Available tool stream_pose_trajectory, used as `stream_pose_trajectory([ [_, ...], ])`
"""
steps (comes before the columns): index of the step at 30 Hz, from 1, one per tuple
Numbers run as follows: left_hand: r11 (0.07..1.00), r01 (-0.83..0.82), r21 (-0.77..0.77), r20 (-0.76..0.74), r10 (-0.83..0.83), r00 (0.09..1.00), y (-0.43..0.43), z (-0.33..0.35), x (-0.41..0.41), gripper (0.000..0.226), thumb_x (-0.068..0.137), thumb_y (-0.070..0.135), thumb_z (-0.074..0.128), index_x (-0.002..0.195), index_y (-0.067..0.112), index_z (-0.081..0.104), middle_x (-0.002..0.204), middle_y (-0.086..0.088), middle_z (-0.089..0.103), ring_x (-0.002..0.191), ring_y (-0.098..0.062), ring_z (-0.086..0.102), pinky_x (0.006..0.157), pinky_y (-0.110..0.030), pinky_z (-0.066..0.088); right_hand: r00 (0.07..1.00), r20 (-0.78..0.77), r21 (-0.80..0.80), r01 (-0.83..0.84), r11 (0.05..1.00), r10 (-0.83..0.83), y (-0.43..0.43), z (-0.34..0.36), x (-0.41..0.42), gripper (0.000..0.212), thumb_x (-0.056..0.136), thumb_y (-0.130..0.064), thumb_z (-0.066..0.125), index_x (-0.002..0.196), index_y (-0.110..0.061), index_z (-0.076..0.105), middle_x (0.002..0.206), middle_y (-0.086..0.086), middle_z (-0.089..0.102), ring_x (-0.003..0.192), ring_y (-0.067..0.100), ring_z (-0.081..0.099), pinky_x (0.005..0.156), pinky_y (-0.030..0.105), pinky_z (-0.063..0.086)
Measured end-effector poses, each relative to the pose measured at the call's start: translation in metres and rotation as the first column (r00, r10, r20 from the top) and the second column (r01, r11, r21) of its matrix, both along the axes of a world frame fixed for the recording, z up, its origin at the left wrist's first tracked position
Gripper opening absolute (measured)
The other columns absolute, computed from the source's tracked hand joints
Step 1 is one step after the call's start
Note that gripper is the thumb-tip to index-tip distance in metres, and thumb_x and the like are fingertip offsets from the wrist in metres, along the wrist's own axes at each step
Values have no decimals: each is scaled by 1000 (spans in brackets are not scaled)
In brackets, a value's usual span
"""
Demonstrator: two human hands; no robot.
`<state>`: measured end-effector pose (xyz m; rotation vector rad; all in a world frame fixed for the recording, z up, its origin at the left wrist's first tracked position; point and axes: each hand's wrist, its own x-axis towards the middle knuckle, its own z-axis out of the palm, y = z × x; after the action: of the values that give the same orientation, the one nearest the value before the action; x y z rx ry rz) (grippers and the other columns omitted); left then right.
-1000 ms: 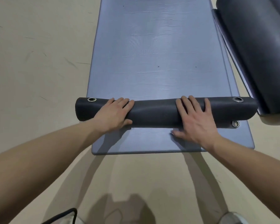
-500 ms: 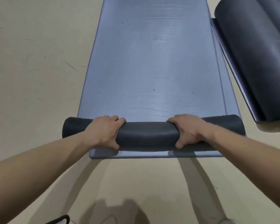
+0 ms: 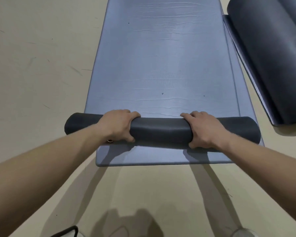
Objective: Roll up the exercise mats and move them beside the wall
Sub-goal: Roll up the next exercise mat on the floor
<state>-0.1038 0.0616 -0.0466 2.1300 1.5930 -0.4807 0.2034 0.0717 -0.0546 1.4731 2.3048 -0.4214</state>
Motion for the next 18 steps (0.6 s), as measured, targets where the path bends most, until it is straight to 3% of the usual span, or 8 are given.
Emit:
stream_pose_trajectory([
  [3,994,17,-111,-6,-18,1000,22,5,4,84,67,60,85,139,40,47,115,8,65,98,-19,59,86,-38,52,1000,10,178,-1,984,-1,-18,-8,4,82,66,-47,76,138,-32,42,119,-2,61,100,27,60,85,40,48],
  [6,972,-29,-231,16,33,999,30,16,4,76,65,58,88,130,37,54,112,8,66,96,-18,60,83,-34,48,999,-44,-51,25,998,-27,9,15,7,71,62,-50,79,126,-40,49,99,-9,63,86,20,60,69,34,45],
  [9,948,-56,-314,-21,52,998,16,16,13,84,62,64,88,132,34,51,114,8,65,98,-19,61,84,-35,50,1000,-5,-228,3,974,-5,13,23,11,67,57,-52,82,116,-43,54,89,-13,64,82,15,60,69,33,49],
  [11,1000,-17,2,-85,17,996,-18,2,16,97,61,69,80,141,30,41,120,6,62,102,-23,63,87,-39,51,1000,-8,-270,9,963,-11,16,23,9,65,57,-51,85,115,-41,56,92,-14,65,84,14,61,73,34,51],
  [13,946,97,309,-144,-54,988,-52,-16,18,93,67,63,78,141,24,38,125,-1,60,101,-28,63,90,-44,49,999,-31,-317,24,948,-36,23,25,6,67,58,-50,88,116,-39,58,99,-14,66,90,15,61,79,35,53],
  [14,923,133,361,-150,-83,985,-59,-21,17,87,69,60,77,139,24,39,125,-3,60,99,-29,62,90,-44,48,999,-31,-323,22,946,-34,23,26,5,72,58,-51,89,121,-39,57,104,-13,66,94,15,61,82,36,52],
  [16,950,120,288,-92,-97,991,-52,-18,11,79,72,57,75,137,27,42,123,0,59,97,-27,61,87,-41,46,1000,-9,-170,-3,985,1,7,19,7,94,58,-56,87,141,-37,45,119,-9,61,107,21,59,89,38,50],
  [18,991,56,123,28,-59,998,-25,-6,7,79,69,59,76,135,32,43,117,5,59,95,-22,60,83,-38,49,998,22,194,-59,979,56,-27,-1,12,110,58,-54,88,150,-24,36,128,2,55,111,30,55,94,44,46],
])
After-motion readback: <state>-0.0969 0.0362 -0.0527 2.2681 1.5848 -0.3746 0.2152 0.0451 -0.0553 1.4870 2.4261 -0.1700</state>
